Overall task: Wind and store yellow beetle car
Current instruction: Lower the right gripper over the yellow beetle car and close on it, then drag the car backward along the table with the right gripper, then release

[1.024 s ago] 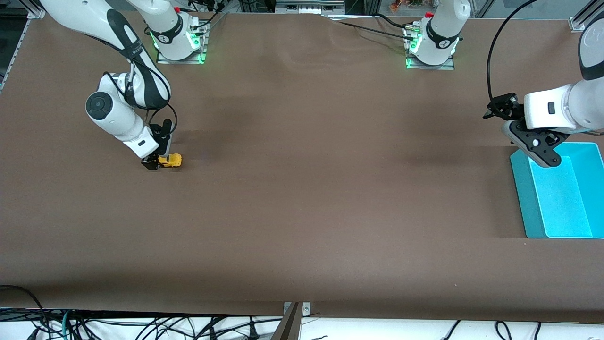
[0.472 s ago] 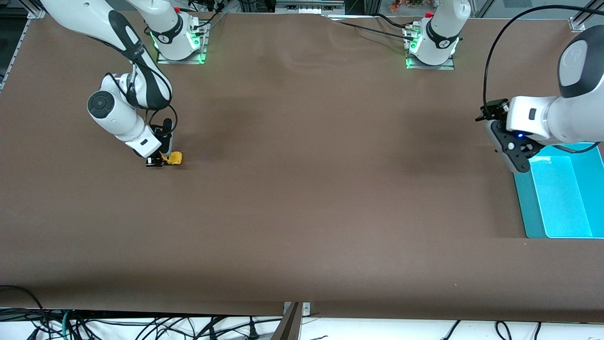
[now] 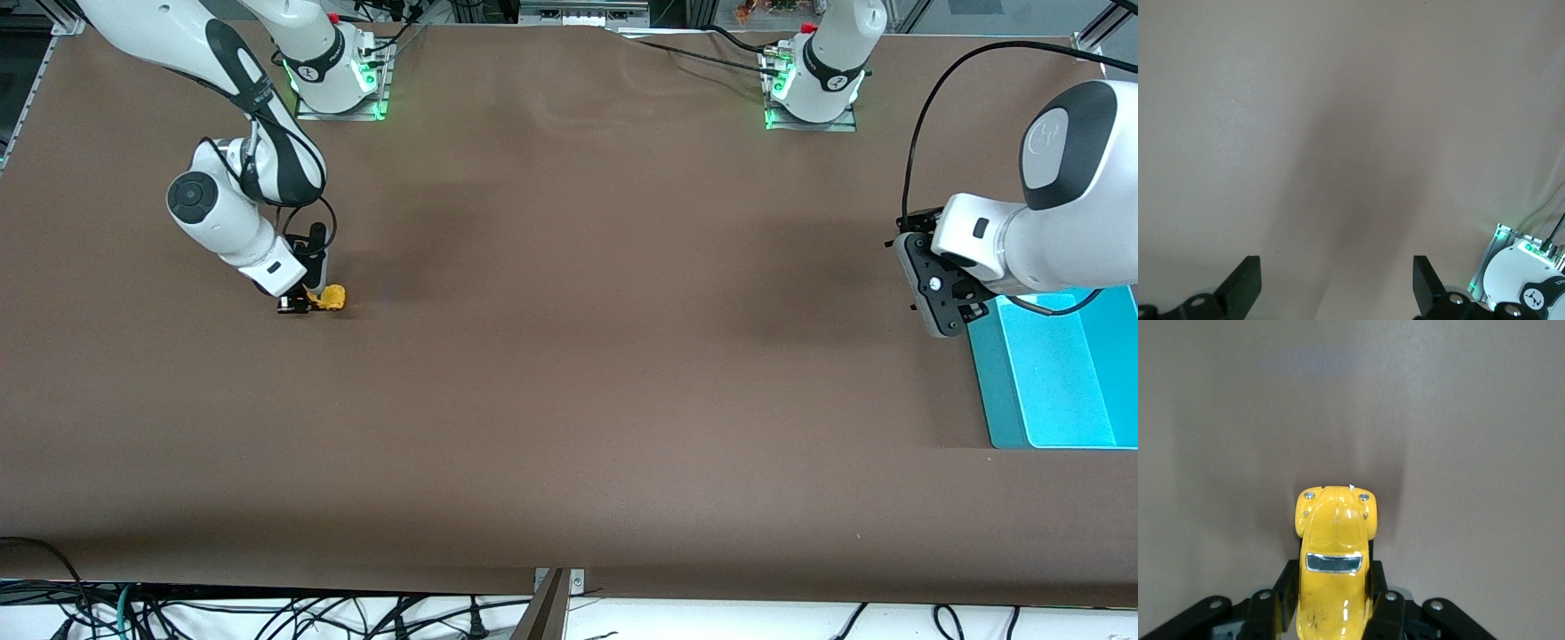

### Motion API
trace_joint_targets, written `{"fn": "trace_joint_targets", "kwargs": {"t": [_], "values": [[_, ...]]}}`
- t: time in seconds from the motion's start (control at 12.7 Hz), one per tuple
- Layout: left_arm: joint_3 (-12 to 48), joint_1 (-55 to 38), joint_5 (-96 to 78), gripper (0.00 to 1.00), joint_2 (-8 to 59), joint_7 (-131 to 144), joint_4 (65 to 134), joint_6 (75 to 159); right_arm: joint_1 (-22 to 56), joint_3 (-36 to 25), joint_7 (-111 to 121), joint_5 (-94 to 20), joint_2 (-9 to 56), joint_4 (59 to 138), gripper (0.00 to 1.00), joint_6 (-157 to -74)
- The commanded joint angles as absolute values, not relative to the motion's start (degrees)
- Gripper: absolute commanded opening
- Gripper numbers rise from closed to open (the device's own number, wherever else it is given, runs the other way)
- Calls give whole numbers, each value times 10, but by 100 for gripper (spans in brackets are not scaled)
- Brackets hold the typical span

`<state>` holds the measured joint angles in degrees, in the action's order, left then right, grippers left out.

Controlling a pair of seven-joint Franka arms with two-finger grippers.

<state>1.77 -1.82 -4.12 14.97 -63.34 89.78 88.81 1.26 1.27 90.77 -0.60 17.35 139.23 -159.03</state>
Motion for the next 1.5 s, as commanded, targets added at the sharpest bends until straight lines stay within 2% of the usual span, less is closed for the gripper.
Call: {"fn": "trace_joint_targets", "kwargs": {"t": [0.0, 0.24, 0.55, 0.87, 1.42], "values": [[18, -18, -33, 100, 134, -652, 932, 919, -46, 16, 966, -2, 231, 1391, 23, -1590], [18, -18, -36, 100, 95, -660, 999, 974, -59, -38, 1056, -4, 254, 1387, 23, -1591], [18, -28, -35, 100, 81, -671, 1048, 1022, -75, -98, 1156, -4, 254, 1384, 23, -1590], [18, -28, -35, 100, 66, -692, 1103, 1070, -90, -116, 1174, -3, 264, 1379, 23, -1591], [18, -22, -37, 100, 67, -744, 1128, 1112, -112, -120, 1184, -15, 272, 1361, 23, -1590]]}}
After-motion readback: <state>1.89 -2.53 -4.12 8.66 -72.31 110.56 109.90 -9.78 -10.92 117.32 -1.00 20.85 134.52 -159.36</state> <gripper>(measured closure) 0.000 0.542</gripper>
